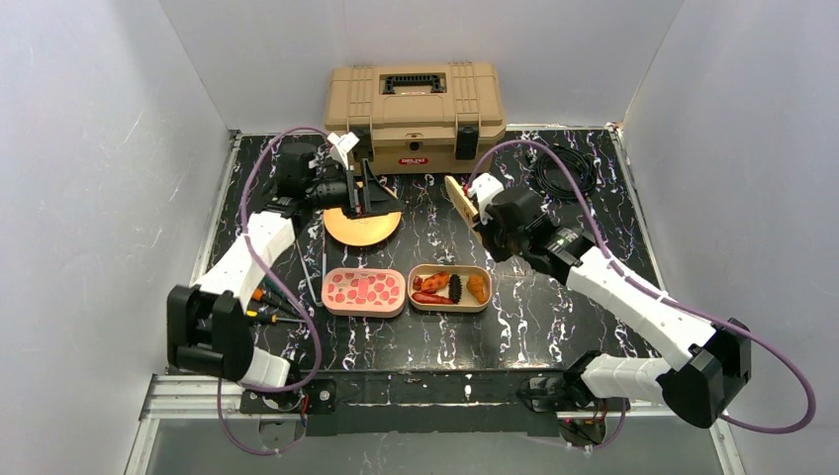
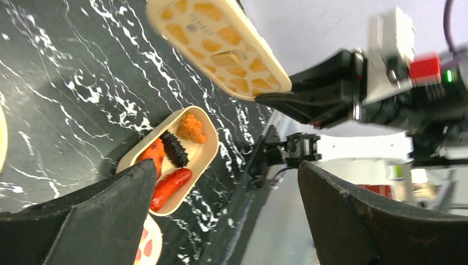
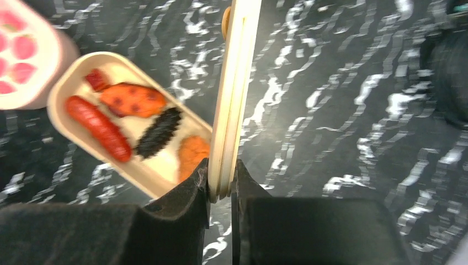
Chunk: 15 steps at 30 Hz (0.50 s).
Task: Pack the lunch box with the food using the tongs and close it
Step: Pick up the box lid from the center of the board.
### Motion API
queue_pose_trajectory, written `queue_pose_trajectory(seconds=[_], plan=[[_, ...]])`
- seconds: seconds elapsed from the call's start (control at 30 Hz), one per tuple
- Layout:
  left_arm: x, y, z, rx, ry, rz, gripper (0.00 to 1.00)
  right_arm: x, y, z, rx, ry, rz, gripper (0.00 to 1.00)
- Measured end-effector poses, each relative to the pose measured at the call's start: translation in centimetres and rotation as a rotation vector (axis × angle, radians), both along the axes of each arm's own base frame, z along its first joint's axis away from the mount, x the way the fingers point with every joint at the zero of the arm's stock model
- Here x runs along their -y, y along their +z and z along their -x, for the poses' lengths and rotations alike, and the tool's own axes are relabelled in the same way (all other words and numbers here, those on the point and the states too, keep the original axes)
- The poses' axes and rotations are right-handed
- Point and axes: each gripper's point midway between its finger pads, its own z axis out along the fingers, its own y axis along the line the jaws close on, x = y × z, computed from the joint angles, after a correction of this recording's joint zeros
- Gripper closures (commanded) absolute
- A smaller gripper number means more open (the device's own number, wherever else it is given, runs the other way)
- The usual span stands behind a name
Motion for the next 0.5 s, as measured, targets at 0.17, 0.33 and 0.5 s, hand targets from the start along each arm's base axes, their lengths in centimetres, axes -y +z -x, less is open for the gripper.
queue_pose_trajectory(seconds=[0.17, 0.33, 0.5], plan=[[-1.0, 2.3, 2.1, 0.236, -0.044, -0.069, 0.02, -1.9, -0.2, 1.7, -0.223, 0.093, -0.211, 0.99], [-1.2, 1.9, 4.2, 0.296, -0.134, -0.092, 0.02, -4.7, 1.3, 5.3, -0.432, 0.238, -0.435, 0.99], [-1.7, 1.1, 6.6, 0.304, -0.207, -0.114, 0.02, -6.8, 3.8, 9.4, -0.606, 0.395, -0.591, 0.99]])
